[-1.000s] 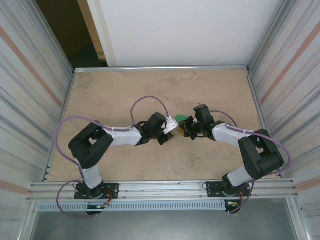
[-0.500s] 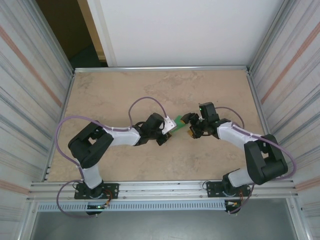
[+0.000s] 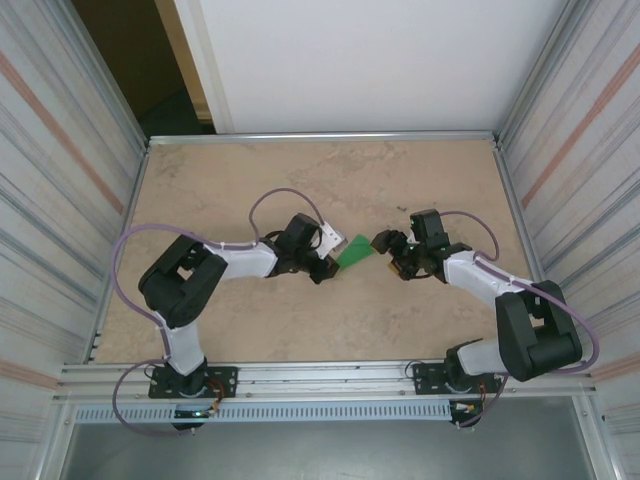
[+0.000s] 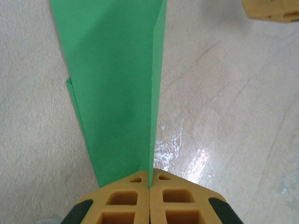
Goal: Fold a paper plane with a square sheet of paper (pick it up from the middle)
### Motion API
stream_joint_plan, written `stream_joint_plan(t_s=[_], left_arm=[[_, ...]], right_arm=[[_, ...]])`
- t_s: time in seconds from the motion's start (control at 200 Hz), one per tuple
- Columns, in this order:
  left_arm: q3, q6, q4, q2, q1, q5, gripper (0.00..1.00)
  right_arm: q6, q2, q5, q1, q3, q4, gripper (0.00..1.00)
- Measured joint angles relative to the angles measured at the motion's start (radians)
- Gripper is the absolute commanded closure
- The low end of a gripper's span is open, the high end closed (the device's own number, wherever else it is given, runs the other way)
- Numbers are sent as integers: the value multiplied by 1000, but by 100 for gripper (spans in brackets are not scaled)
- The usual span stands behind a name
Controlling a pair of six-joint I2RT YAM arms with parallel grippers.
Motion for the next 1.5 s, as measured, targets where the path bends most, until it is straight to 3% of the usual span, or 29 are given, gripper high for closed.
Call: stream_joint_plan(t_s=[0.326,0.636,1.503], left_arm=[[51,-131,-47,62,37,133,94],[74,-247,-55,79,49,208,95],[-19,-485,149,111,72,261,93]], right_arm=[[-133,1,-53,2,-18,30,27],[-204,95,-72,62,15,32,29],[-299,312,-77,99,186,-12,36]])
